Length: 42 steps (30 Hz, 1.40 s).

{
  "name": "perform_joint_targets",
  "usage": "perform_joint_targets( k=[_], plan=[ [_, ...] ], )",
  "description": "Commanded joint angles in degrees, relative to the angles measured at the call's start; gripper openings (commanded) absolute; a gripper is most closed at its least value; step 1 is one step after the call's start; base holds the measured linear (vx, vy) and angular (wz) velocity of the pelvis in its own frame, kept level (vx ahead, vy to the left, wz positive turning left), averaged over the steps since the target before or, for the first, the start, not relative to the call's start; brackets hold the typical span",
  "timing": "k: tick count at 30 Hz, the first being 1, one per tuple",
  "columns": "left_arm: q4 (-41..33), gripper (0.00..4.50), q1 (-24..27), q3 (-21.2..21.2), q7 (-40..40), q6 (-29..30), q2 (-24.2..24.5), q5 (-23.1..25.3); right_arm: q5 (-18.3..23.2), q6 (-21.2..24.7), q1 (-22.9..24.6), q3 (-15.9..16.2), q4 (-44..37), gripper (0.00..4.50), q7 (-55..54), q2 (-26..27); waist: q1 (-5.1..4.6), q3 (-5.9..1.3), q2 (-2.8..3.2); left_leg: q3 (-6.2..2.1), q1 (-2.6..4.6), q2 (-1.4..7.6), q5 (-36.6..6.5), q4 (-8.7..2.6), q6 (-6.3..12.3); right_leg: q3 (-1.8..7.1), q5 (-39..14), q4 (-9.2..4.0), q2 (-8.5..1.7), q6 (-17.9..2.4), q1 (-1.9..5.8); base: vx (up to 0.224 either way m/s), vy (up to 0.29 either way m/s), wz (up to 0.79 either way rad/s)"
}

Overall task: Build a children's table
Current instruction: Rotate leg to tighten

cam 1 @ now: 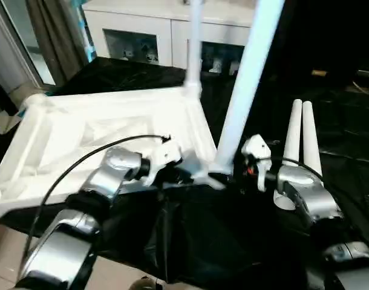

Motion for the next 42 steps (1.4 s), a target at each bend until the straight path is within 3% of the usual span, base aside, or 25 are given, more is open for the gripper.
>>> perform_joint_targets(
  k=[1,3,5,8,11,13,14,16,18,19,20,22,23,24,27,29,31,35,38,42],
  plan=[
    [-1.5,0.00,1.0,0.0,-2.8,0.4,-0.2,-1.8,0.4,0.7,0.5,0.4,-1.9,3.89,1.3,-1.0,0.02,-4.07,-0.31,-2.06,0.90,4.30,-10.6,-3.73,3.84,3.85,-15.4,-4.94,-6.59,-10.1,2.78,0.000,0.000,0.00],
    [-2.1,0.00,1.3,0.0,-3.0,0.6,0.1,-1.9,0.4,1.1,0.8,0.5,-2.3,3.89,1.9,-1.0,0.01,-4.10,-0.32,-2.09,0.79,4.24,-10.3,-3.72,3.60,3.88,-15.2,-4.89,-6.59,-10.0,2.85,0.000,0.000,0.00],
    [-2.2,0.00,1.3,0.0,-3.0,0.7,0.3,-1.9,0.7,1.4,1.1,0.4,-2.5,3.55,2.2,-0.9,0.00,-4.25,-0.42,-2.08,0.69,4.17,-9.1,-3.62,3.89,3.87,-13.2,-4.63,-6.55,-10.3,2.92,0.000,0.000,0.00],
    [-2.5,0.00,1.4,0.3,-2.5,1.0,0.3,-2.1,1.4,2.4,1.6,0.2,-2.8,3.43,2.4,-0.5,0.07,-4.41,-0.40,-2.02,0.52,4.13,-7.6,-3.42,4.57,3.84,-10.4,-4.32,-6.47,-10.7,2.95,0.000,0.000,0.00],
    [-1.2,0.00,0.9,0.6,1.3,0.5,-0.5,-0.8,1.2,3.1,2.2,0.0,-2.0,3.12,0.1,0.5,0.00,-4.39,-0.41,-2.02,0.50,4.13,-7.8,-3.41,4.59,3.75,-10.5,-4.37,-6.44,-10.9,2.91,0.000,0.000,0.00],
    [0.8,0.00,0.1,0.8,5.8,0.1,-1.3,0.8,-0.3,2.3,2.0,-0.9,0.3,2.99,-5.2,2.2,-0.05,-4.24,-0.33,-2.06,0.55,4.09,-8.7,-3.48,4.12,3.73,-12.3,-4.65,-6.56,-10.5,2.80,0.000,0.000,0.00],
    [2.8,0.00,-0.9,1.1,10.5,0.3,-2.2,2.2,-1.8,2.2,1.2,-2.2,3.6,2.90,-12.0,4.0,-0.39,-4.04,-0.30,-2.06,0.83,3.92,-10.2,-3.65,3.07,3.76,-15.7,-5.13,-6.50,-9.7,2.54,0.000,0.000,0.00],
    [3.4,0.00,-1.2,1.2,12.1,0.6,-2.5,2.6,-2.3,2.3,0.9,-2.6,4.8,2.82,-14.5,4.7,-0.63,-3.90,-0.35,-2.26,1.22,3.86,-12.4,-3.87,1.71,3.67,-20.6,-5.71,-6.70,-8.7,2.66,0.000,0.000,0.00],
    [6.5,0.00,-3.5,2.6,19.9,2.6,-5.2,3.1,-3.5,2.2,-1.1,-4.6,10.7,2.80,-26.3,8.4,-1.27,-3.23,-0.12,-2.29,1.86,3.79,-15.9,-4.18,0.37,3.66,-25.7,-6.43,-6.60,-8.0,1.95,0.000,0.000,0.00],
    [6.5,0.00,-3.5,2.6,19.9,2.6,-5.2,3.1,-3.5,2.2,-1.1,-4.6,10.7,2.78,-26.3,8.4,-1.27,-3.23,-0.12,-2.29,1.86,3.79,-15.9,-4.18,0.37,3.66,-25.7,-6.43,-6.60,-8.0,1.95,0.000,0.000,0.00],
    [7.6,0.00,-4.5,3.0,22.7,3.6,-6.5,3.1,-3.1,2.7,-2.1,-5.8,13.2,2.76,-31.4,10.2,-1.49,-3.27,-0.28,-2.66,1.90,3.75,-17.4,-4.36,-0.20,3.59,-29.5,-6.90,-7.06,-6.4,2.52,0.000,0.000,0.00],
    [8.9,0.00,-5.8,3.3,26.7,4.5,-8.1,3.5,-2.4,3.0,-3.3,-6.9,15.2,2.76,-35.8,12.4,-1.92,-3.02,-0.14,-2.65,2.51,3.71,-19.2,-4.43,-0.33,3.62,-31.4,-7.43,-6.90,-5.8,1.96,0.000,0.000,0.00],
    [9.7,0.00,-6.6,3.6,29.0,5.0,-9.1,3.5,-2.1,3.1,-4.0,-7.3,16.2,2.75,-38.3,13.7,-1.97,-3.22,-0.20,-2.80,2.62,3.63,-19.4,-4.38,-0.35,3.63,-31.6,-7.47,-7.07,-5.8,2.07,0.000,0.000,0.00],
    [10.3,0.00,-7.2,3.9,30.7,5.4,-10.0,3.4,-2.0,3.2,-4.6,-7.5,16.9,2.75,-40.0,14.7,-2.08,-3.27,0.19,-2.85,2.45,3.72,-19.1,-4.48,-0.46,3.70,-30.6,-7.28,-7.04,-6.1,2.15,0.000,0.000,0.00],
    [12.8,0.00,-9.0,4.2,34.4,4.8,-12.9,3.5,-3.1,1.5,-7.2,-7.2,19.7,2.75,-43.3,18.5,-2.33,-3.44,0.20,-2.83,2.24,3.91,-18.8,-4.70,-0.48,3.77,-25.9,-6.94,-6.87,-7.3,2.29,0.000,0.000,0.00],
    [13.4,0.00,-9.4,4.0,34.8,4.2,-13.7,3.8,-2.7,0.0,-8.1,-7.4,20.4,3.31,-42.1,20.0,-2.28,-3.60,0.22,-2.74,2.07,3.98,-18.0,-4.75,-0.13,3.96,-21.9,-6.57,-6.95,-8.3,2.55,0.000,0.000,0.00],
    [13.5,0.00,-9.5,3.9,34.5,3.8,-13.9,3.8,-2.2,-0.6,-8.4,-7.8,20.5,3.48,-40.9,20.4,-2.24,-3.68,0.19,-2.68,1.94,4.00,-17.4,-4.75,0.29,4.04,-20.2,-6.36,-7.05,-9.0,2.73,0.000,0.000,0.00],
    [12.9,0.00,-8.7,3.5,31.9,2.1,-13.2,3.6,-2.7,-1.8,-8.4,-6.9,19.9,3.81,-38.2,19.4,-2.14,-3.77,0.03,-2.45,1.51,3.90,-14.7,-4.62,1.59,4.09,-16.9,-5.89,-7.04,-10.2,3.15,0.000,0.000,0.00],
    [11.2,0.00,-6.7,2.9,25.6,0.0,-11.0,3.0,-2.5,-2.4,-7.4,-5.8,17.2,3.81,-30.8,15.9,-1.80,-3.81,-0.15,-2.30,1.30,3.87,-13.1,-4.46,2.83,4.03,-16.8,-5.93,-7.00,-9.7,3.42,0.000,0.000,0.00],
    [9.2,0.00,-4.7,2.4,19.4,-1.3,-8.7,2.2,-2.4,-1.7,-6.3,-4.6,14.4,3.81,-23.5,12.3,-1.61,-4.32,-0.13,-2.21,0.97,4.04,-9.3,-4.15,4.06,3.85,-11.1,-4.96,-6.77,-10.8,3.66,0.000,0.000,0.00]
  ],
)
